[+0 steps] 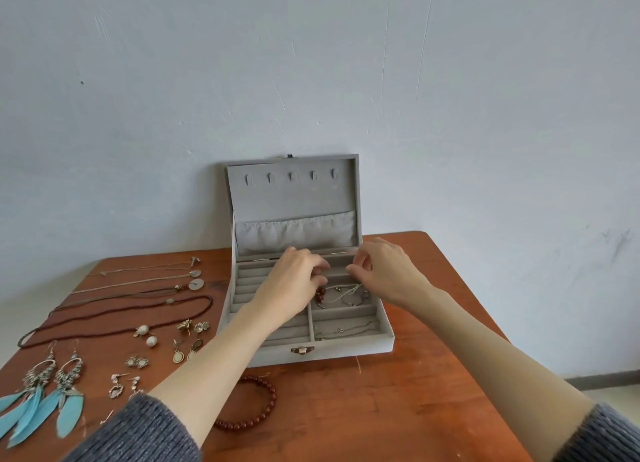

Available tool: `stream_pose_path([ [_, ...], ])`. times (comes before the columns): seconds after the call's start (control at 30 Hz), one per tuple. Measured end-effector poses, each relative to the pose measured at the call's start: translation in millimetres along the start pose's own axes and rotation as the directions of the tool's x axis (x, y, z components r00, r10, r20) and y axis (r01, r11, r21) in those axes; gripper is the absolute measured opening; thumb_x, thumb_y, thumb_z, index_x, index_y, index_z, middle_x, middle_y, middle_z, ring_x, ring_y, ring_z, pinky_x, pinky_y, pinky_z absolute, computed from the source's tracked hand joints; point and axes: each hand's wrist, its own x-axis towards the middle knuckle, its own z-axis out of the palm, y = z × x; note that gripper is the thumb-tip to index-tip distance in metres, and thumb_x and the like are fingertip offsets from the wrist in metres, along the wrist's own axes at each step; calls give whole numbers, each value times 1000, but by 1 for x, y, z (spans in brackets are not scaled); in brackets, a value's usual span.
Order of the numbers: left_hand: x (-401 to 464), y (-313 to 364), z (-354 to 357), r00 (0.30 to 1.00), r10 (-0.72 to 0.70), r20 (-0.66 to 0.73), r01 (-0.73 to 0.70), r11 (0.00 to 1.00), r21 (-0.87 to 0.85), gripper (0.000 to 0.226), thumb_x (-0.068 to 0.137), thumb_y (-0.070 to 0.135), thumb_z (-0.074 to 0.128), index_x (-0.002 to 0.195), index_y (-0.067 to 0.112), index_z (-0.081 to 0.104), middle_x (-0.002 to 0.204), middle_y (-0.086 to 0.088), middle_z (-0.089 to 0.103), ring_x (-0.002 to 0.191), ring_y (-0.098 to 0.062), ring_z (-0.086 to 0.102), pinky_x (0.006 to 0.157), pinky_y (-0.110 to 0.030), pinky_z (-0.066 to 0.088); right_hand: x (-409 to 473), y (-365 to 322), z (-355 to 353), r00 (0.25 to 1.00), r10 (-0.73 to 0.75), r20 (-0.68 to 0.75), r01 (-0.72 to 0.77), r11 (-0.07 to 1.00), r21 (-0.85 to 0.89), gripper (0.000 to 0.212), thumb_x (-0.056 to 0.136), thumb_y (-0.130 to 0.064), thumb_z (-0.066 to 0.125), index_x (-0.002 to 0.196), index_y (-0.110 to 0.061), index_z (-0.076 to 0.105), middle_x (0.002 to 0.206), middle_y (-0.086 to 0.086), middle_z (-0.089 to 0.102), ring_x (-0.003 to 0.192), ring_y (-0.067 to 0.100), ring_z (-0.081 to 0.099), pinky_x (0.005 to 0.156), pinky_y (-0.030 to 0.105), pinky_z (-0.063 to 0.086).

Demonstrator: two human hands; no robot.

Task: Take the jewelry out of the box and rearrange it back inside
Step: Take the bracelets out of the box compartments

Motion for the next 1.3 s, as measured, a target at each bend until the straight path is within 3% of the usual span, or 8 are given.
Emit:
stream_pose_path([
  [0.23, -10, 3, -5, 1000, 22, -4, -22, 1000, -8, 27, 90, 19, 57, 116, 18, 62, 112, 1, 58, 107, -16, 48, 93, -29, 40, -8, -8, -3, 987, 77, 138, -37, 961, -274, 35, 85, -44, 59, 94, -12, 69, 112, 8, 53, 114, 26, 45, 94, 41, 38],
  [0.37, -14, 4, -4, 999, 23, -24, -24, 999, -27, 24, 92, 19, 55, 113, 19, 64, 111, 2, 57, 107, -15, 47, 93, -26, 37, -11, -9, 0, 987, 87, 135, -51, 967, -249, 25, 87, -27, 57, 101, -10, 68, 113, 7, 54, 113, 27, 45, 93, 40, 37],
  [0.5, -20, 10, -3, 1000, 26, -13, -26, 999, -40, 27, 93, 21, 53, 118, 18, 62, 113, 2, 55, 110, -14, 44, 93, -25, 38, -15, -11, -3, 994, 68, 91, -46, 973, -225, 25, 90, -28, 52, 100, -11, 68, 100, 2, 49, 108, 24, 46, 92, 40, 36],
  [0.83, -14, 26, 3, 998, -53, 47, 41, 973, 227, 19, 91, 25, 56, 104, 18, 68, 113, -1, 60, 112, -20, 43, 94, -32, 43, -16, -19, 4, 997, 10, 78, 25, 902, -431, 23, 89, -19, 49, 103, -17, 67, 113, 4, 57, 108, 24, 46, 92, 38, 31],
  [0.93, -15, 28, 1, 999, -11, 31, 5, 983, 184, 21, 93, 26, 52, 107, 16, 64, 113, -2, 59, 112, -19, 44, 95, -32, 41, -18, -16, 2, 997, 25, 67, -2, 949, -314, 22, 90, -27, 51, 101, -23, 69, 103, -1, 54, 109, 22, 46, 92, 39, 31],
  [1.07, -21, 32, -13, 997, -70, -34, 64, 987, -149, 13, 91, 24, 56, 99, 17, 63, 97, 0, 63, 90, -13, 59, 80, -28, 51, -23, -15, -6, 996, 74, 41, -70, 994, -86, 19, 88, -34, 56, 93, -22, 71, 96, -4, 58, 104, 17, 50, 92, 38, 37],
  [1.2, -25, 37, -34, 992, -124, -25, 106, 925, -365, 3, 89, 20, 58, 90, 20, 61, 81, 9, 62, 73, -4, 58, 63, -12, 44, -31, -25, -26, 986, 169, 0, -163, 952, 260, 16, 84, -25, 63, 81, -11, 69, 74, 1, 66, 72, 11, 58, 61, 20, 41],
  [1.3, -32, 40, -50, 982, -187, 19, 171, 848, -501, 6, 88, 17, 60, 94, 17, 61, 80, 7, 60, 67, -3, 58, 61, -12, 45, -41, -34, -40, 972, 228, 62, -228, 834, 503, 14, 81, -19, 68, 78, -6, 71, 65, 6, 66, 53, 5, 54, 54, 13, 39],
])
